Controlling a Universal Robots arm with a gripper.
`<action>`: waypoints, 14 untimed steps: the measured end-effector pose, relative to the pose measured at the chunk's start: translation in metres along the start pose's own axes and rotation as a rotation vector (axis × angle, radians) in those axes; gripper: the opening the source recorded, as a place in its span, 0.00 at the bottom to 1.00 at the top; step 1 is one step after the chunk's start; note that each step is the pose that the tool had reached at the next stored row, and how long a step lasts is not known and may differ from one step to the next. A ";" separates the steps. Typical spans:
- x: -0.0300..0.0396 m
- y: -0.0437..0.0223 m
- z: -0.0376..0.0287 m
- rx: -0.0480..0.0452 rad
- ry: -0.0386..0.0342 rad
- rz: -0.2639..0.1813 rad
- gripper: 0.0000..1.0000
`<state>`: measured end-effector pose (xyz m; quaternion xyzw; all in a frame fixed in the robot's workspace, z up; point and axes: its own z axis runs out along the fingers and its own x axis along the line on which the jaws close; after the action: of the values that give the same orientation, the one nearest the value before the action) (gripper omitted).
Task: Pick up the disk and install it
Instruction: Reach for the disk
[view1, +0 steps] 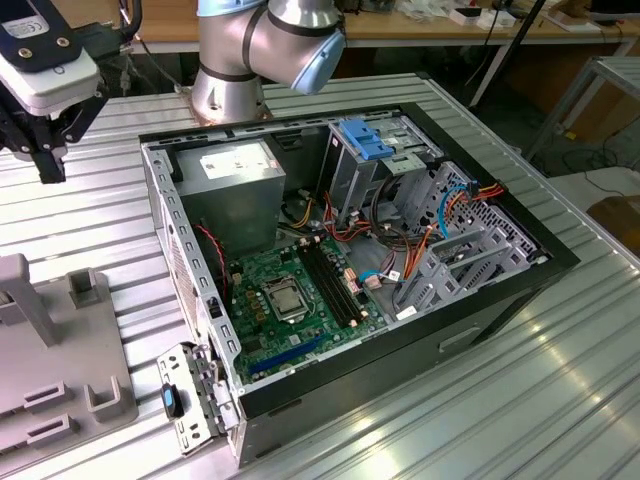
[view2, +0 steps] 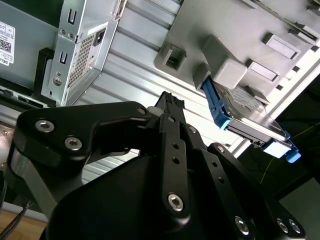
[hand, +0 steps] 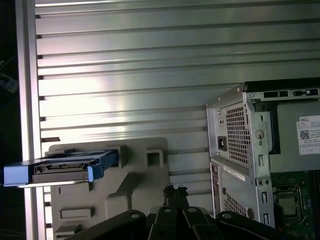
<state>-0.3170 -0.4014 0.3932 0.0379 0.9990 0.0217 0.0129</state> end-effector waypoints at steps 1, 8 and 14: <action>0.0036 -0.0003 -0.0001 0.0000 0.0000 0.000 0.11; 0.0195 -0.0016 -0.0005 -0.0001 -0.0001 0.000 0.11; 0.0314 -0.0026 -0.0008 0.0000 0.0000 0.000 0.11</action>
<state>-0.3485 -0.4016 0.3931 0.0379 0.9990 0.0217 0.0130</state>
